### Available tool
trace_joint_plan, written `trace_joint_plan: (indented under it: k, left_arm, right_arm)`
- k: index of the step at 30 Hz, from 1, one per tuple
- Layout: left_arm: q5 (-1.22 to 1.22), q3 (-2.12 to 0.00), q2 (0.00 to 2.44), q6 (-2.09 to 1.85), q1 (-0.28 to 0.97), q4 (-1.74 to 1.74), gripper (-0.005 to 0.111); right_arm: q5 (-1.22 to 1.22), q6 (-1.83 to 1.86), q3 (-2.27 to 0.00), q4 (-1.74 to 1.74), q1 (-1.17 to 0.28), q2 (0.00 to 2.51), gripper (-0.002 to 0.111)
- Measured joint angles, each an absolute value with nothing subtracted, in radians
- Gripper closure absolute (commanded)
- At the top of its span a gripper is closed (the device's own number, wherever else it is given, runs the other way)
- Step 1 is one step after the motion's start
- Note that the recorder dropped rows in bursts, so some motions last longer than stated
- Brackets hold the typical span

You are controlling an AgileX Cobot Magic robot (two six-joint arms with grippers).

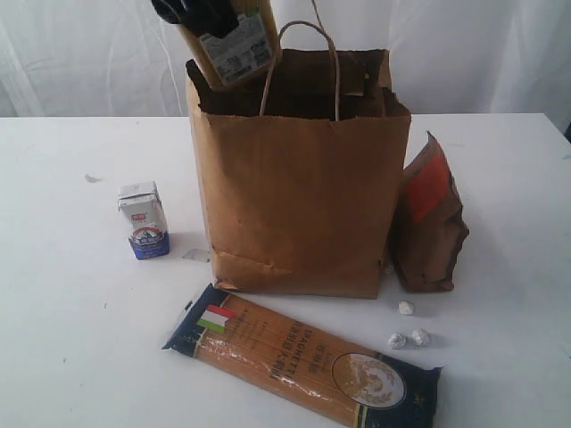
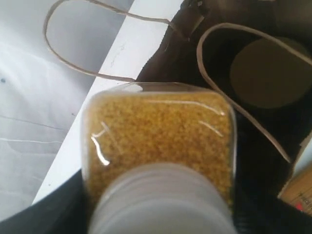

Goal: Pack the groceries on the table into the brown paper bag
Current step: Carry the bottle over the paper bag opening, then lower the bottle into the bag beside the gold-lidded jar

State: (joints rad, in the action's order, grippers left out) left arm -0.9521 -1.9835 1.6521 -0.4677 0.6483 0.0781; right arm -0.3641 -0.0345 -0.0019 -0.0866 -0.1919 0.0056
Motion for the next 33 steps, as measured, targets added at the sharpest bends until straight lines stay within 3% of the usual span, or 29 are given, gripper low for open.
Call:
trace_joint_plan:
  k: [15,33]
  left_arm:
    - [-0.938,-1.983,1.712,-0.514,0.648,0.0,0.107]
    - [-1.123,-1.985,1.757,-0.717,0.651,-0.218,0.107]
  right_arm:
    - [-0.364,-0.035,-0.002,-0.087,-0.192,0.006,0.108]
    - [-0.364,-0.035,-0.002,-0.087,-0.192,0.006,0.108]
